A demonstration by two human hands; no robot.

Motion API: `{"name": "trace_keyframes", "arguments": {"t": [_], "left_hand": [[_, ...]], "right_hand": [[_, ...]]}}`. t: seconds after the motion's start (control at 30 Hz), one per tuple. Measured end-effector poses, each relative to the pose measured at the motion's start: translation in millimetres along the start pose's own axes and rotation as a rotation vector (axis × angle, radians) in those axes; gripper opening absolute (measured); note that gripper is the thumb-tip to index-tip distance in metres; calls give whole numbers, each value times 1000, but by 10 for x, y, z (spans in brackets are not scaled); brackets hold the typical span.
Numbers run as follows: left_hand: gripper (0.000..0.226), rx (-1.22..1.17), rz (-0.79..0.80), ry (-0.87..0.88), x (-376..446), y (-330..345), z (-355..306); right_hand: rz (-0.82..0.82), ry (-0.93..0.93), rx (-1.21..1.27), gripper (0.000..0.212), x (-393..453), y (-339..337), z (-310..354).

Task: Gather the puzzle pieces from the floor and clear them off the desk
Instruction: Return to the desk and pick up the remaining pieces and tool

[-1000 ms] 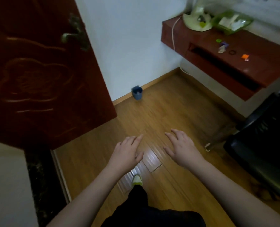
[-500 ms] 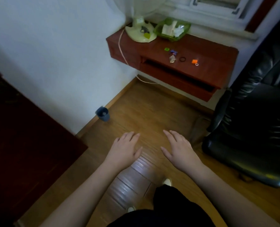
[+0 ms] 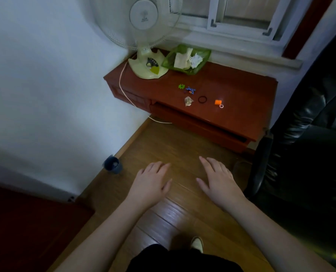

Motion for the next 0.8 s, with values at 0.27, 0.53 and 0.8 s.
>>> {"name": "trace_keyframes", "arguments": {"t": [0.27,0.53,0.8], "left_hand": [[55,8,23,-5,806,-116,485],[55,-24,-4,64,1790,-205,1238],[56,-10,24,193,2672,-383,1908]], "right_hand": [[32,9,31,71,914,-199,119],[39,100,17,72,2043,-290,322],[36,123,4,68,2869,-467,529]]}}
Point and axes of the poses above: each hand's wrist, its own x-axis towards the middle knuckle, its own y-axis out of the palm, z = x × y, the point moved 5 cm from there along x, towards the middle knuckle, and after that the axes turned 15 degrees about y, right-handed, at the moved point
